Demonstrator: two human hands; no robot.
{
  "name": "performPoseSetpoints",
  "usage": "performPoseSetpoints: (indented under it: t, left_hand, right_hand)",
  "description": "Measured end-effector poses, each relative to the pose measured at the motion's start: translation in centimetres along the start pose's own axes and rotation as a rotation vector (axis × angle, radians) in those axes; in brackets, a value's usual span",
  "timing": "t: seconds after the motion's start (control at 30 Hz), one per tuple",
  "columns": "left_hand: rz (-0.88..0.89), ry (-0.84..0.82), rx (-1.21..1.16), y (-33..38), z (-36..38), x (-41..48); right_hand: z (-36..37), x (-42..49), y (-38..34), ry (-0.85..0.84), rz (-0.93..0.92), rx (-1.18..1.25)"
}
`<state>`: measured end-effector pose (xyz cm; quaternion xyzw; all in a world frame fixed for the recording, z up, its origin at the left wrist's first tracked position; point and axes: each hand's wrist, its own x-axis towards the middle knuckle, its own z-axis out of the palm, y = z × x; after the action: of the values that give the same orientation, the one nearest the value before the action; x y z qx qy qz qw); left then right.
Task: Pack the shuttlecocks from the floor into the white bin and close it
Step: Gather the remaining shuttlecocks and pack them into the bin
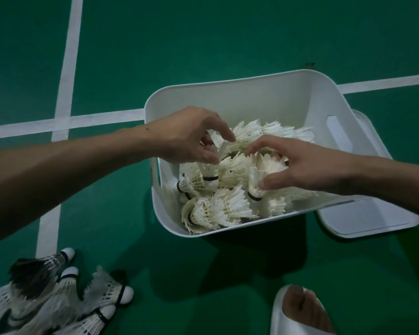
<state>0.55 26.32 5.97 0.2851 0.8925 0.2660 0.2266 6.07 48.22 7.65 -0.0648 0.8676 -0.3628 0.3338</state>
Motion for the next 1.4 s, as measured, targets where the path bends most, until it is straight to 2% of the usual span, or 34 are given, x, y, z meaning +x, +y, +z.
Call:
performPoseSetpoints:
  t: [0.1,0.2,0.3,0.4,0.57,0.8,0.87,1.0,1.17,1.3,1.4]
  left_hand:
    - [-0.010,0.009,-0.009,0.0,0.0,-0.1]
    - [-0.037,0.014,-0.027,0.1,-0.1,0.1]
    - [-0.057,-0.006,-0.044,0.0,-0.2,0.1]
    - [-0.067,-0.007,-0.075,-0.1,-0.4,-0.1]
    - [-0.058,0.051,-0.126,0.0,-0.5,-0.1]
    - [-0.013,0.128,-0.194,0.9,-0.2,0.2]
    - [0.021,0.119,-0.207,1.3,-0.1,0.2]
    - [0.115,0.084,-0.258,2.5,0.1,0.3]
    - [0.265,0.085,-0.313,4.3,0.5,0.7]
    - [0.363,0.162,-0.216,4.3,0.8,0.8]
    - [0.321,0.129,-0.099,3.0,0.7,0.8]
  right_hand:
    - [-0.1,-0.1,0.1,-0.005,0.032,-0.121]
    - [-0.4,-0.1,0.1,-0.114,0.069,-0.325]
    - [-0.6,0.1,0.2,-0.188,0.111,-0.340]
    - [-0.6,0.3,0.3,-0.152,0.128,-0.360]
    - [0.9,0.4,0.6,-0.132,0.118,-0.257]
    - [0.3,0.7,0.1,-0.133,0.126,-0.315]
    - [-1.1,0.4,0.0,-0.063,0.132,-0.252]
    - [-2.7,0.3,0.0,0.163,0.011,-0.011]
    - [-2.4,0.5,-0.4,0.166,-0.114,0.103]
    - [-2.6,0.6,-0.1,0.189,-0.127,0.078]
    - [-3.1,0.3,1.0,0.189,-0.032,0.023]
